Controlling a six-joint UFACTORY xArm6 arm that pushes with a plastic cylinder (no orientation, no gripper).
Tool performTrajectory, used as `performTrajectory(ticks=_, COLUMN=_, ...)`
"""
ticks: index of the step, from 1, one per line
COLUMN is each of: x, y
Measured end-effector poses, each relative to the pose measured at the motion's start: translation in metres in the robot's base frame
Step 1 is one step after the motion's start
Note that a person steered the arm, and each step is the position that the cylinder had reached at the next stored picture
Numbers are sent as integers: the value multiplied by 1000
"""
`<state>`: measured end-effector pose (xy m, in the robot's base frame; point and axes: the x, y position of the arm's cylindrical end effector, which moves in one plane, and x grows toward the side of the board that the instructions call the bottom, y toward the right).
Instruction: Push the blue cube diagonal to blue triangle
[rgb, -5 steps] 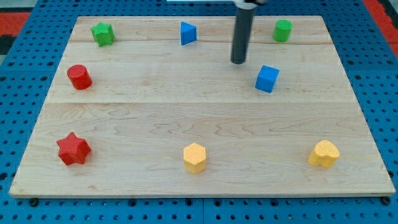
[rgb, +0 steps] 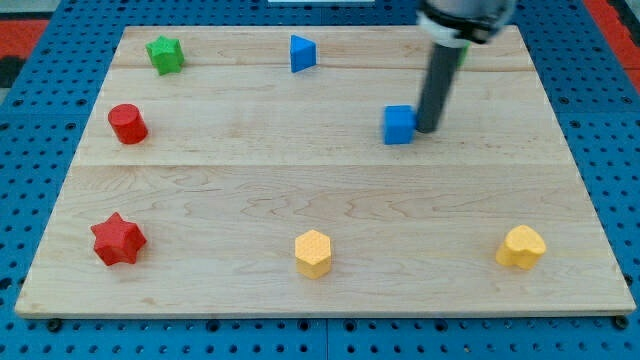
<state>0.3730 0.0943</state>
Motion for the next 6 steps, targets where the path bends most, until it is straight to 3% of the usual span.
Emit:
performTrajectory(ticks=1, x=-30, y=-88)
performTrajectory(ticks=3, x=-11, y=-39)
performTrajectory(ticks=4, x=30, y=-40)
performTrajectory(ticks=5, x=19, y=-86)
performTrajectory(ticks=6, x=-20, y=-133)
